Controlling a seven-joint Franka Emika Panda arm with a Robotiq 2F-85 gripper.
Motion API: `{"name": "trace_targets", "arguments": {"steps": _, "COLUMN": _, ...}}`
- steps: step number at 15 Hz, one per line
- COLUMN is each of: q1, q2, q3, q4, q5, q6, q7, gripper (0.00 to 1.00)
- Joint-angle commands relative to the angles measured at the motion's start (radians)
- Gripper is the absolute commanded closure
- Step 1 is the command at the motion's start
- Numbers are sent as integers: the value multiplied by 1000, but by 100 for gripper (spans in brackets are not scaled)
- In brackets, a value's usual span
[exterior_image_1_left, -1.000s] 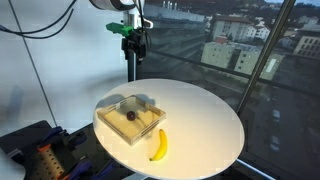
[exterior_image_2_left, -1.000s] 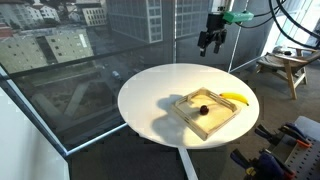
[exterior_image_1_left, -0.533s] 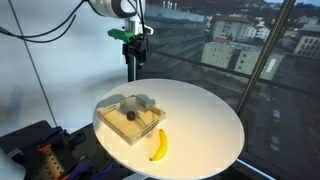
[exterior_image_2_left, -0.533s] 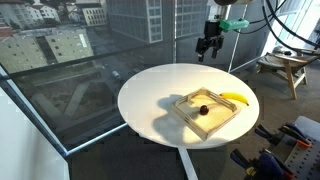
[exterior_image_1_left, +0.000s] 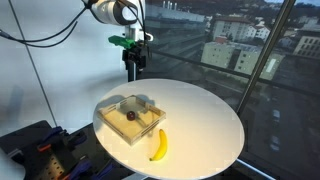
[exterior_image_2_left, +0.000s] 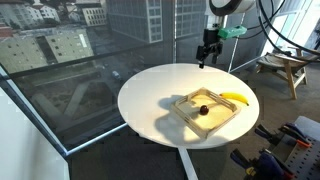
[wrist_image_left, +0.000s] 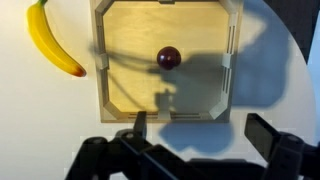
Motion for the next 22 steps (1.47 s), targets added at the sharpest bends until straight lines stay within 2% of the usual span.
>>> {"name": "trace_targets", "arguments": {"steps": 1, "q1": 8, "q2": 4, "q3": -1, "q4": -25, "q5": -33, "q6": 33, "q7": 25, "gripper": 0}}
{"name": "trace_targets", "arguments": {"steps": 22, "q1": 21, "q2": 96, "q3": -8, "q4": -95, "q5": -53, "q6": 191, "q7": 68, "gripper": 0}}
